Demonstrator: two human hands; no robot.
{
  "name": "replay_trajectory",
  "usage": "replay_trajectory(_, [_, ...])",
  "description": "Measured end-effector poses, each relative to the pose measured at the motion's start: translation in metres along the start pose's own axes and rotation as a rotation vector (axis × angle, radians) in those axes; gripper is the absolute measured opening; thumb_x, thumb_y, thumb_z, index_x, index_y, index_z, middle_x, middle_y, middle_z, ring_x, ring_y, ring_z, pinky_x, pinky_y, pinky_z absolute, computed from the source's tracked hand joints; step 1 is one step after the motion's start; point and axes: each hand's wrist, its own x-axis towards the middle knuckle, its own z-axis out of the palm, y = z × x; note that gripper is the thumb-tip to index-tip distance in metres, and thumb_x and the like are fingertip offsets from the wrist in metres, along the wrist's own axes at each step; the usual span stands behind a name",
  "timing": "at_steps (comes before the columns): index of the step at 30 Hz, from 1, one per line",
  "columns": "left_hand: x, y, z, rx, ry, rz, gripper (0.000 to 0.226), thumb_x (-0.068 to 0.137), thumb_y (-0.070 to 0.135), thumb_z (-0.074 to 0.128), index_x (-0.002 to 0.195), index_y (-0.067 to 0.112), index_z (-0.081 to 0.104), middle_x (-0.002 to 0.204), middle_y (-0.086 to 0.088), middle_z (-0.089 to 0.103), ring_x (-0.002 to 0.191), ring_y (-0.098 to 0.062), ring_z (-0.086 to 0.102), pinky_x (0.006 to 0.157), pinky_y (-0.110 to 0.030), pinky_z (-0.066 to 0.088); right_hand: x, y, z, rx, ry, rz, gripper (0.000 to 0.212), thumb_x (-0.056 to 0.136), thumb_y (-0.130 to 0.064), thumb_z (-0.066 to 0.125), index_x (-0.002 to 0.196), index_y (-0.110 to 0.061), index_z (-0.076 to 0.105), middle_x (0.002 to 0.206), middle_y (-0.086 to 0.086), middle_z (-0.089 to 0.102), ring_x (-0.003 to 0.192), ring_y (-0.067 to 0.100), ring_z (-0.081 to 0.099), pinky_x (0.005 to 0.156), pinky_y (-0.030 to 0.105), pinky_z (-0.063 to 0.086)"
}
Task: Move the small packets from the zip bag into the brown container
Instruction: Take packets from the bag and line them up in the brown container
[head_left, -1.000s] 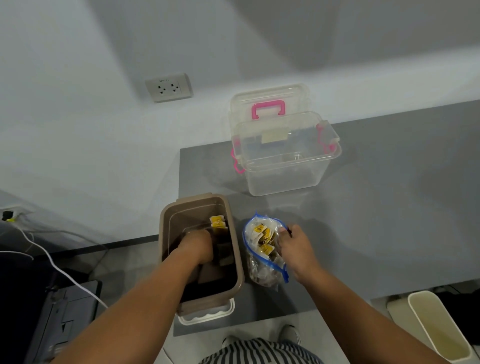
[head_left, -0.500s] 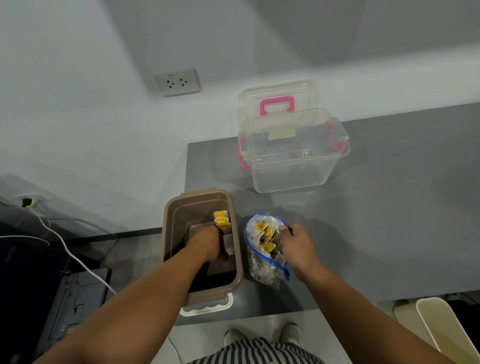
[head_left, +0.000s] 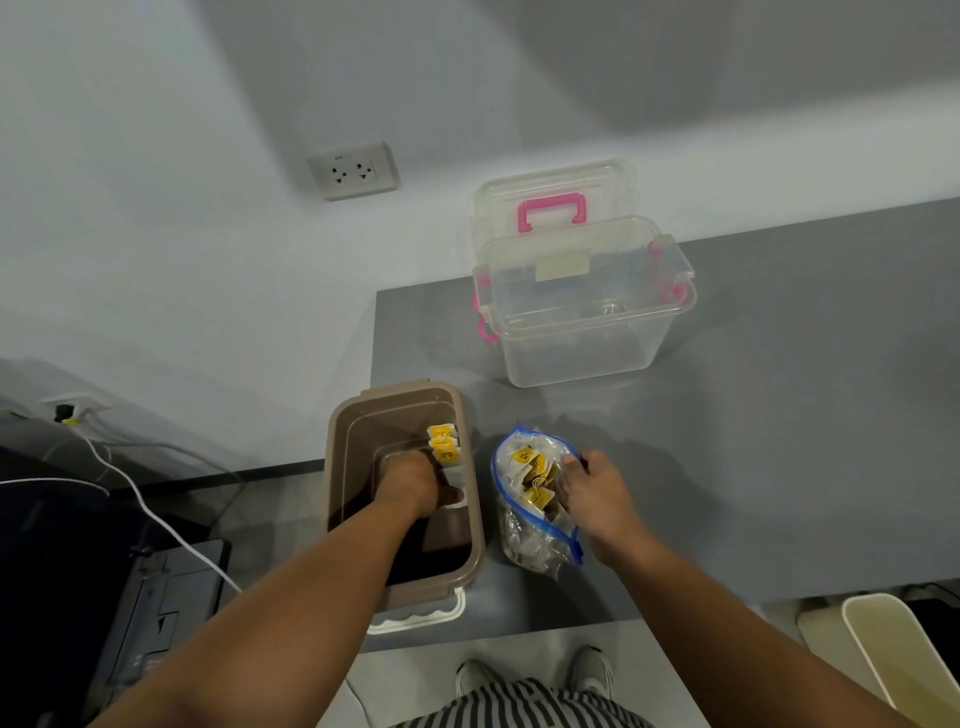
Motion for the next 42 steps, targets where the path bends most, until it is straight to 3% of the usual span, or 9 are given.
replay_trajectory(5, [-0.003, -0.002, -0.002, -0.272, -0.037, -0.117, 0.029, 0.102, 0.026, 0.047, 0.120, 0.008, 0.061, 0.120, -0.009, 0.063, 0.116, -0.026, 0.057, 0.101, -0.033, 0.042, -0.001, -0.002, -0.001, -0.002, -0.006, -0.009, 0.023, 0.108, -0.030, 0.042, 0.109, -0.011, 0.054, 0.091, 0.004, 0.061, 0.078, 0.011, 0.061, 0.058, 0.021, 0.044])
replay_trajectory(8, [0.007, -0.012, 0.007, -0.493, -0.178, -0.191, 0.011, 0.095, 0.016, 0.061, 0.092, 0.007, 0.065, 0.086, -0.010, 0.066, 0.081, -0.022, 0.063, 0.072, -0.030, 0.051, 0.000, -0.003, -0.001, -0.013, -0.012, -0.005, 0.024, 0.108, -0.031, 0.043, 0.108, -0.011, 0.055, 0.090, 0.005, 0.061, 0.076, 0.011, 0.060, 0.057, 0.021, 0.044])
replay_trajectory(12, [0.002, -0.015, 0.003, -0.772, -0.302, -0.257, 0.012, 0.093, 0.010, 0.061, 0.099, 0.004, 0.070, 0.080, -0.009, 0.068, 0.062, -0.013, 0.058, 0.055, -0.022, 0.047, 0.002, -0.004, 0.000, -0.016, -0.021, -0.012, 0.023, 0.108, -0.029, 0.044, 0.106, -0.009, 0.055, 0.087, 0.005, 0.060, 0.073, 0.012, 0.058, 0.058, 0.023, 0.044])
replay_trajectory(16, [-0.001, -0.014, -0.002, -0.910, -0.403, -0.272, 0.021, 0.096, 0.011, 0.058, 0.077, 0.012, 0.066, 0.061, 0.001, 0.066, 0.056, -0.006, 0.056, 0.050, -0.017, 0.043, 0.004, -0.004, 0.001, -0.035, -0.035, -0.007, 0.023, 0.107, -0.031, 0.044, 0.107, -0.011, 0.056, 0.090, 0.006, 0.061, 0.077, 0.013, 0.061, 0.061, 0.025, 0.047])
replay_trajectory(20, [0.001, -0.017, -0.005, -1.110, -0.509, -0.371, 0.023, 0.098, 0.013, 0.059, 0.076, 0.011, 0.064, 0.063, 0.002, 0.061, 0.060, -0.006, 0.051, 0.057, -0.018, 0.042, 0.004, -0.005, 0.000, -0.031, -0.041, 0.010, 0.023, 0.107, -0.030, 0.044, 0.108, -0.010, 0.055, 0.093, 0.006, 0.063, 0.081, 0.015, 0.064, 0.060, 0.023, 0.047])
replay_trajectory(28, [0.018, -0.021, -0.004, -1.528, -0.462, -0.517, 0.023, 0.093, 0.006, 0.051, 0.073, 0.006, 0.064, 0.066, -0.005, 0.063, 0.057, -0.011, 0.045, 0.056, -0.024, 0.046, 0.006, -0.005, 0.000, -0.033, -0.030, 0.031, 0.022, 0.107, -0.031, 0.045, 0.106, -0.012, 0.056, 0.096, 0.009, 0.064, 0.084, 0.017, 0.065, 0.063, 0.026, 0.049])
replay_trajectory(32, [0.019, -0.021, -0.004, -1.440, -0.412, -0.480, 0.019, 0.091, 0.001, 0.056, 0.074, 0.008, 0.061, 0.068, -0.002, 0.051, 0.055, -0.009, 0.042, 0.053, -0.019, 0.039, 0.005, -0.007, 0.001, -0.023, -0.022, 0.028, 0.020, 0.108, -0.029, 0.044, 0.105, -0.012, 0.055, 0.092, 0.007, 0.063, 0.080, 0.015, 0.063, 0.059, 0.022, 0.046])
replay_trajectory(38, [0.026, -0.021, 0.007, -1.084, -0.238, -0.382, 0.007, 0.086, 0.009, 0.073, 0.092, 0.006, 0.070, 0.063, -0.006, 0.059, 0.051, -0.012, 0.049, 0.042, -0.020, 0.039, 0.005, -0.006, 0.002, -0.030, -0.027, 0.026, 0.022, 0.107, -0.031, 0.044, 0.105, -0.012, 0.056, 0.096, 0.009, 0.066, 0.085, 0.019, 0.067, 0.061, 0.025, 0.050])
replay_trajectory(42, [0.030, -0.020, 0.012, -0.820, -0.083, -0.297, 0.008, 0.090, 0.005, 0.063, 0.094, 0.005, 0.070, 0.081, -0.013, 0.066, 0.070, -0.023, 0.063, 0.061, -0.030, 0.049, 0.004, -0.007, 0.002, -0.024, -0.022, 0.023, 0.022, 0.108, -0.031, 0.044, 0.106, -0.013, 0.056, 0.095, 0.007, 0.066, 0.084, 0.017, 0.068, 0.061, 0.024, 0.051])
